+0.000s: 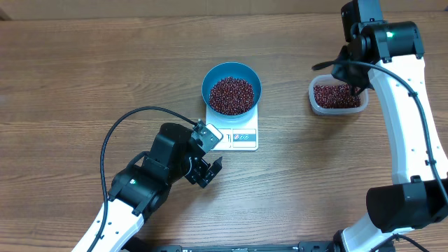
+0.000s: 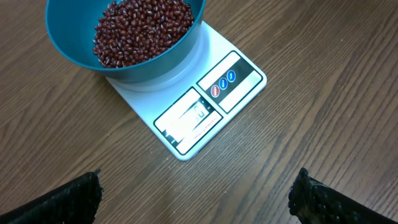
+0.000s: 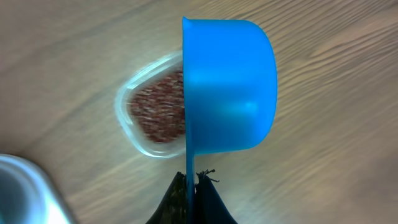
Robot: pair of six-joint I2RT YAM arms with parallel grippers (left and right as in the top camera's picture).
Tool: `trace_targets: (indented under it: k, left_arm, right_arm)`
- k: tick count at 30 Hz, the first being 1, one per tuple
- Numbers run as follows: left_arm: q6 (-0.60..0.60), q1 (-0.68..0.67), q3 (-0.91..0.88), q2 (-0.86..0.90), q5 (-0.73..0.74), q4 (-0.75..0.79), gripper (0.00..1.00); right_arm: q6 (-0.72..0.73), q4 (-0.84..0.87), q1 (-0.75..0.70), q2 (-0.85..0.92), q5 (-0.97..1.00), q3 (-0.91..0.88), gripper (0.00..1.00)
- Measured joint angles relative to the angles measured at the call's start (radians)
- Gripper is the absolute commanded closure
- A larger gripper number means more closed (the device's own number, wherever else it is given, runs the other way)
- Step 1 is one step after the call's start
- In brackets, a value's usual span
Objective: Scoop item into bowl and weigh 150g on scale
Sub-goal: 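Lower the blue scoop down into the bean tub with the right gripper, then release the blue scoop into the bean tub with the right gripper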
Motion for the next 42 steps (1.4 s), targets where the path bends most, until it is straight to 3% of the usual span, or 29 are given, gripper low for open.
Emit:
trace_targets:
  k: [16, 31, 33, 34, 35, 36, 42]
  left_arm:
    - [0.000, 0.000, 0.000, 0.000, 0.000, 0.000, 0.00]
    - [0.000, 0.000, 0.000, 0.000, 0.000, 0.000, 0.00]
    - [0.000, 0.000, 0.000, 0.000, 0.000, 0.000, 0.00]
    - [0.000, 0.000, 0.000, 0.000, 0.000, 0.000, 0.00]
    - [0.000, 0.000, 0.000, 0.000, 0.000, 0.000, 0.00]
    - [0.000, 0.000, 0.000, 0.000, 0.000, 0.000, 0.00]
    - [0.000, 0.000, 0.000, 0.000, 0.000, 0.000, 0.00]
  right_arm:
    - [0.369, 0.113, -0.025, 0.000, -0.121, -0.125, 0.96]
    - [0.434, 0.292, -0.025, 0.000, -0.146, -0.298, 0.95]
    - [0.441, 0.303, -0.025, 0.000, -0.148, -0.299, 0.85]
    - [0.443, 0.305, -0.026, 0.000, -0.147, -0.299, 0.77]
    - [0.435, 0.305, -0.026, 0.000, -0.149, -0.299, 0.62]
    - [0.443, 0.306, -0.026, 0.000, -0.151, -0.299, 0.57]
    - [0.440, 0.298, -0.027, 0.000, -0.155, -0.299, 0.50]
